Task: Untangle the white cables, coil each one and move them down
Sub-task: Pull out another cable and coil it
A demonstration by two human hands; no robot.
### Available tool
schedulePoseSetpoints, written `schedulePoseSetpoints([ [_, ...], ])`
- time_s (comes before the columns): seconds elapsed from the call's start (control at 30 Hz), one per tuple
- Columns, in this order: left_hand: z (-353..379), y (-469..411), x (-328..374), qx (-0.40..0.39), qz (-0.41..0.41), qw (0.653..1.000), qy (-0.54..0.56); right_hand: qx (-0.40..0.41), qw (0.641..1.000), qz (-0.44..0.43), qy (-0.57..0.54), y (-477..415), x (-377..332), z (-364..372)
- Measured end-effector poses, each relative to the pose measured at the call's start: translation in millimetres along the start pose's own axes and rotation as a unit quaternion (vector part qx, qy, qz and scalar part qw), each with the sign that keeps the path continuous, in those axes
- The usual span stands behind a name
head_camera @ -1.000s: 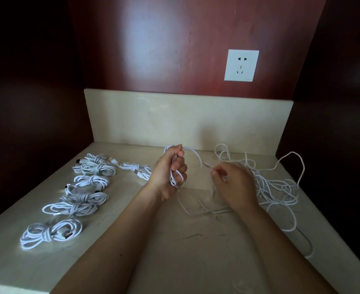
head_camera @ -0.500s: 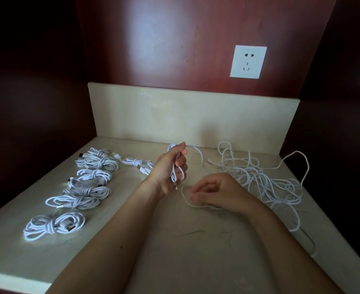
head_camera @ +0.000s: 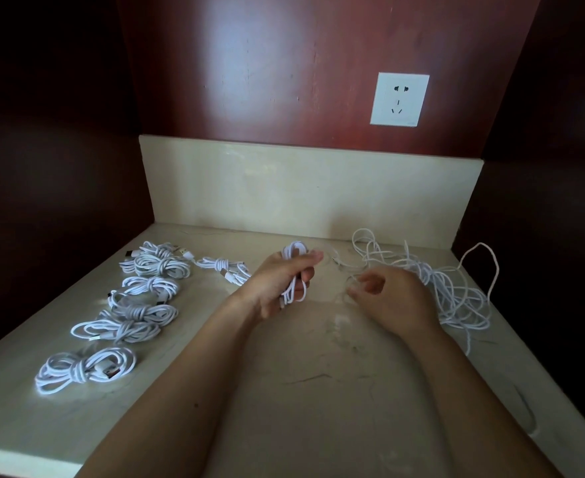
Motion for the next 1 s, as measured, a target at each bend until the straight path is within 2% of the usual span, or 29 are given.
schedulePoseSetpoints([
  [0.07, 5, 2, -1, -0.021, -0.001, 0.998, -0.065, 0.077, 0.987, -0.079, -0.116, 3, -20, -15],
  [0.1, 9, 4, -2, -0.034, -0.004, 0.995, -0.089, 0.084, 0.977, -0.125, -0.154, 5, -32, -18],
  [0.17, 16, 7, -4, -0.058, -0.007, 0.991, -0.120, 0.037, 0.968, -0.177, -0.172, 9, -48, -9],
  [0.23, 22, 9, -4, -0.077, 0.000, 0.985, -0.153, -0.011, 0.969, -0.188, -0.157, 12, -54, 6],
  [0.3, 25, 10, -5, -0.089, 0.003, 0.980, -0.176, -0.025, 0.968, -0.194, -0.156, 12, -53, 12],
  [0.4, 27, 10, -4, -0.099, 0.016, 0.977, -0.191, -0.032, 0.957, -0.181, -0.224, 11, -53, 8],
  [0.47, 31, 11, 2, -0.100, 0.061, 0.961, -0.249, -0.041, 0.947, -0.157, -0.279, 10, -53, 7],
  [0.57, 44, 17, 13, -0.121, 0.133, 0.939, -0.293, -0.060, 0.948, -0.130, -0.285, 13, -55, 14],
  [0.67, 50, 20, 17, -0.131, 0.156, 0.937, -0.283, -0.072, 0.949, -0.094, -0.292, 12, -52, 19],
  [0.83, 58, 27, 24, -0.139, 0.172, 0.930, -0.294, -0.115, 0.920, -0.025, -0.374, 13, -48, 27],
  [1.0, 55, 26, 13, -0.144, 0.101, 0.939, -0.297, -0.157, 0.902, -0.031, -0.402, 18, -62, 19],
])
Point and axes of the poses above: each hand's wrist, its own y-axis away from the middle knuckle, its own z-axis out of the palm, x = y × z, the point moved 9 cm from there along -y, towards the middle knuckle, and after that the axes turned 11 degrees about -y, right-handed, at the moved point
